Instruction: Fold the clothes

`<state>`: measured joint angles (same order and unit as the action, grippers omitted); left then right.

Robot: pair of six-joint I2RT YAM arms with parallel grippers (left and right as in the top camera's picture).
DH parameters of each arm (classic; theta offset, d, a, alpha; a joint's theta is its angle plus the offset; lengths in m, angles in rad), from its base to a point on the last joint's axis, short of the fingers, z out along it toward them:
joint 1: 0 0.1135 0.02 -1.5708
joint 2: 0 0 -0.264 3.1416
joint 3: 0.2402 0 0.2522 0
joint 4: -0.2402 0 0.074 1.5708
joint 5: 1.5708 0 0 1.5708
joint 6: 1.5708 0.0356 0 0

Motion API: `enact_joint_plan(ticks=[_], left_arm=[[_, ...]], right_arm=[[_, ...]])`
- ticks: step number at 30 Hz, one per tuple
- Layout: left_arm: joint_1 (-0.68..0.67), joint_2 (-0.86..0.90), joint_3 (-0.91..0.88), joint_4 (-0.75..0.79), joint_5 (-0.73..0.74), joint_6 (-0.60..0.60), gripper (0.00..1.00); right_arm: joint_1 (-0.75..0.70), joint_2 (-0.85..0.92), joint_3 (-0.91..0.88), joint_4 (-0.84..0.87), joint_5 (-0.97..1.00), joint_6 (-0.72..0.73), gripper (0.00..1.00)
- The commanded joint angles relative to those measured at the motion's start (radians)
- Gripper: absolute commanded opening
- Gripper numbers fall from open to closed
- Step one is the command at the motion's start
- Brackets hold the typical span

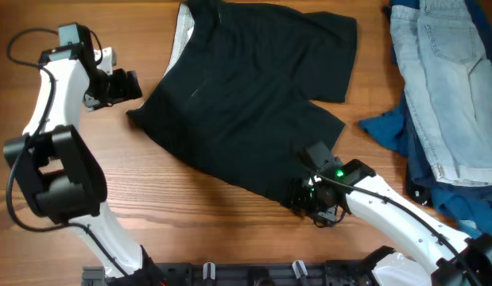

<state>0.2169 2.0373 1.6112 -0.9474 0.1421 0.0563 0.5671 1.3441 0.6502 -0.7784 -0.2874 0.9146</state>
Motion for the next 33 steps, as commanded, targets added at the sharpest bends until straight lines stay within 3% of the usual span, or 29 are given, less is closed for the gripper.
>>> enact_joint_plan(ticks=[1, 5, 12, 16, 20, 21, 22, 23, 25, 26, 29, 33], left_arm=[[-0.002, 0.064, 0.008, 0.028, -0.003, -0.013, 0.87], [-0.003, 0.085, 0.008, 0.043, -0.002, -0.013, 0.75], [-0.049, 0.086, 0.008, 0.042, 0.047, -0.021, 0.66], [-0.09, 0.086, 0.007, 0.042, 0.047, -0.043, 0.44], [-0.11, 0.086, -0.037, 0.042, 0.03, -0.043, 0.09], [-0.107, 0.086, -0.048, 0.039, 0.012, -0.043, 0.08], [-0.107, 0.086, -0.058, 0.033, -0.023, -0.043, 0.07], [-0.105, 0.086, -0.061, 0.008, -0.109, -0.043, 0.16], [-0.093, 0.086, -0.061, -0.005, -0.157, -0.05, 0.6], [-0.08, 0.086, -0.061, -0.005, -0.157, -0.101, 0.71], [-0.061, 0.086, -0.061, -0.027, -0.129, -0.176, 0.75], [-0.063, 0.086, -0.061, -0.105, -0.071, -0.177, 0.74]], right_arm=[[0.005, -0.006, -0.007, 0.038, 0.036, 0.011, 0.75], [0.005, 0.0, -0.008, 0.103, 0.093, 0.008, 0.64], [0.005, 0.187, -0.008, 0.249, 0.077, -0.021, 0.61], [0.005, 0.223, -0.007, 0.269, 0.061, -0.024, 0.6], [0.005, 0.223, -0.007, 0.265, 0.046, -0.024, 0.53], [0.005, 0.223, -0.007, 0.262, 0.042, -0.024, 0.52], [0.005, 0.223, -0.007, 0.26, 0.042, -0.025, 0.52], [0.005, 0.223, -0.007, 0.258, 0.042, -0.026, 0.52], [0.005, 0.223, -0.007, 0.258, 0.033, -0.04, 0.53], [0.005, 0.223, -0.007, 0.259, 0.031, -0.045, 0.53], [0.005, 0.223, -0.007, 0.259, 0.031, -0.05, 0.54], [0.005, 0.223, -0.007, 0.261, 0.031, -0.051, 0.54]])
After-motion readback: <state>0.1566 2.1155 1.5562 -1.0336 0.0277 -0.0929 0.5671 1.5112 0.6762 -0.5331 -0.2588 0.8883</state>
